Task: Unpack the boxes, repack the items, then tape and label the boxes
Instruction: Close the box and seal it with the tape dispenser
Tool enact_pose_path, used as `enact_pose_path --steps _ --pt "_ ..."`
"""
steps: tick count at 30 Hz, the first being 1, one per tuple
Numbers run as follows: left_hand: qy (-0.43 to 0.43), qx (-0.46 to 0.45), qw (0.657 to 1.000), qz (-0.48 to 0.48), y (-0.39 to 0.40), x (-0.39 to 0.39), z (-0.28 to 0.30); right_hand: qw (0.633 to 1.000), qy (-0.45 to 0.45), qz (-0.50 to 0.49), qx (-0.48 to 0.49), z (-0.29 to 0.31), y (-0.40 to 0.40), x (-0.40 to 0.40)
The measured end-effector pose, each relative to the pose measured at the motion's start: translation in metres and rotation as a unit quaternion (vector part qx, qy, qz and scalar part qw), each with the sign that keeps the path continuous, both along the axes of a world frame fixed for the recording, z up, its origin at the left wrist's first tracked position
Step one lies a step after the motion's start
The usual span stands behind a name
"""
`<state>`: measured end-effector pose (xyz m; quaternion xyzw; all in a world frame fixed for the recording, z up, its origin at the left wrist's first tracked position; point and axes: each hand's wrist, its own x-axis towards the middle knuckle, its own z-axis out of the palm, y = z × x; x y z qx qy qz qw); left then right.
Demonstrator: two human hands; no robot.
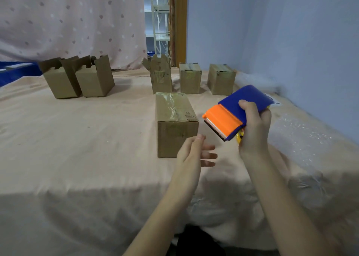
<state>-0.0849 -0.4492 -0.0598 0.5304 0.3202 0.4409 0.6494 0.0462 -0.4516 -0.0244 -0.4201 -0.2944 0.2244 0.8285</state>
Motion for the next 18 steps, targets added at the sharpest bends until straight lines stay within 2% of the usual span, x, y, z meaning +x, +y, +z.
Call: enact_pose_path --steps 5,11,18 --pt "-0.09 -0.057 0.994 0.029 0.001 0.011 0.018 0.998 0.02 -0.056 0.033 -0.001 -0.004 -0.022" --pt "-0.142 -0.05 0.985 0.088 0.0 0.008 0.025 0.994 0.072 -0.07 0.037 -0.002 -0.001 -0.04" --pt "-0.132 -0.008 0.984 0.122 0.005 0.002 0.021 0.994 0.075 -0.075 0.022 -0.008 0.0 -0.054"
